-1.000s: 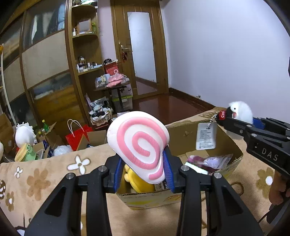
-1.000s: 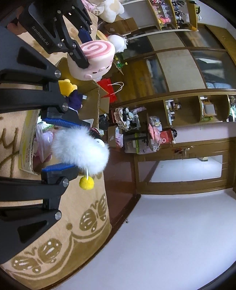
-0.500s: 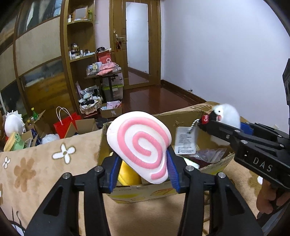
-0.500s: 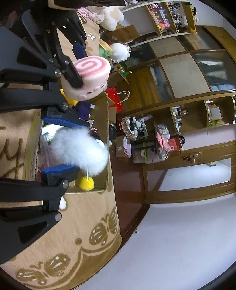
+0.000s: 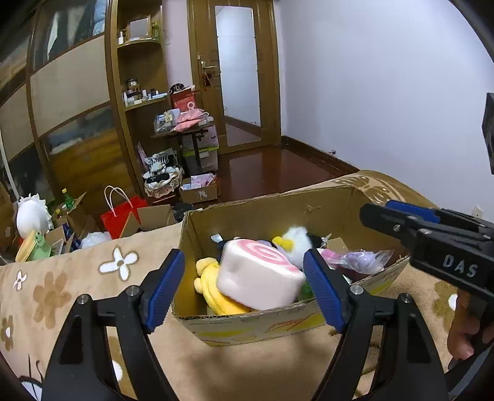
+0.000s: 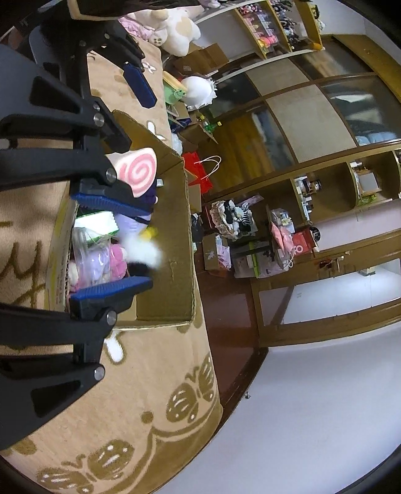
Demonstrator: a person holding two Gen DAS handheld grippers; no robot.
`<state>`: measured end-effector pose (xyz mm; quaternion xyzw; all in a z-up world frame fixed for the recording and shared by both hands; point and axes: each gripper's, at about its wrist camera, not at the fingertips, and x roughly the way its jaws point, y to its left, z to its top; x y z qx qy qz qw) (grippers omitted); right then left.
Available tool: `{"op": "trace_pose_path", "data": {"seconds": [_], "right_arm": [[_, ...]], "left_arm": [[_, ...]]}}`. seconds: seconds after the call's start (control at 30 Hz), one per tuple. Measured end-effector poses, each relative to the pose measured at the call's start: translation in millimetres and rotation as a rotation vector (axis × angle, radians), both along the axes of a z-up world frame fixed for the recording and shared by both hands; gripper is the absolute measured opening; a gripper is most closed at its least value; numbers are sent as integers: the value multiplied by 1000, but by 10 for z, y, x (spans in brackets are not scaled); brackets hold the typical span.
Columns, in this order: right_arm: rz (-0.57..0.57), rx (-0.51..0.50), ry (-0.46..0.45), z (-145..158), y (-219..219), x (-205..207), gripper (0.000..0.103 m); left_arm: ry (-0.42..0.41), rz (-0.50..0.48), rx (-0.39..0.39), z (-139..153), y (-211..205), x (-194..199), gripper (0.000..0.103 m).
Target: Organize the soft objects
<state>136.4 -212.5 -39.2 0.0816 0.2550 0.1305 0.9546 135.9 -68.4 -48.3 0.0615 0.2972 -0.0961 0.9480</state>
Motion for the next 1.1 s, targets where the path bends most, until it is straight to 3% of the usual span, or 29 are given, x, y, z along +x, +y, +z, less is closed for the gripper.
{"op": "trace_pose_path", "data": {"seconds": [0.17, 0.23, 0.33, 0.37, 0.43, 0.5, 0.87, 1.1], "right_arm": [[-13, -6, -10, 50, -8, -74, 60], [-24, -15, -22, 84, -18, -125, 70], [-36, -40, -43, 153, -31, -227, 73], [-39, -49, -50, 188, -28, -277, 77], [-38, -52, -67, 240, -41, -347, 97], [-39, -54, -98, 297, -51, -465, 103], [-27, -130, -177, 571, -51, -1090, 103], [-49, -167, -179, 597, -82, -1395, 103]], "left_arm": [[-32, 44, 48, 82, 19, -138, 79], [-50, 42, 57, 146, 24, -232, 85], [-73, 53, 58, 243, 57, -376, 92], [-73, 55, 50, 267, 61, -411, 93], [-72, 60, 25, 324, 103, -486, 96], [-77, 68, 10, 380, 143, -591, 97], [-164, 143, -45, 723, 343, -1144, 102], [-166, 139, -16, 782, 379, -1432, 102]]}}
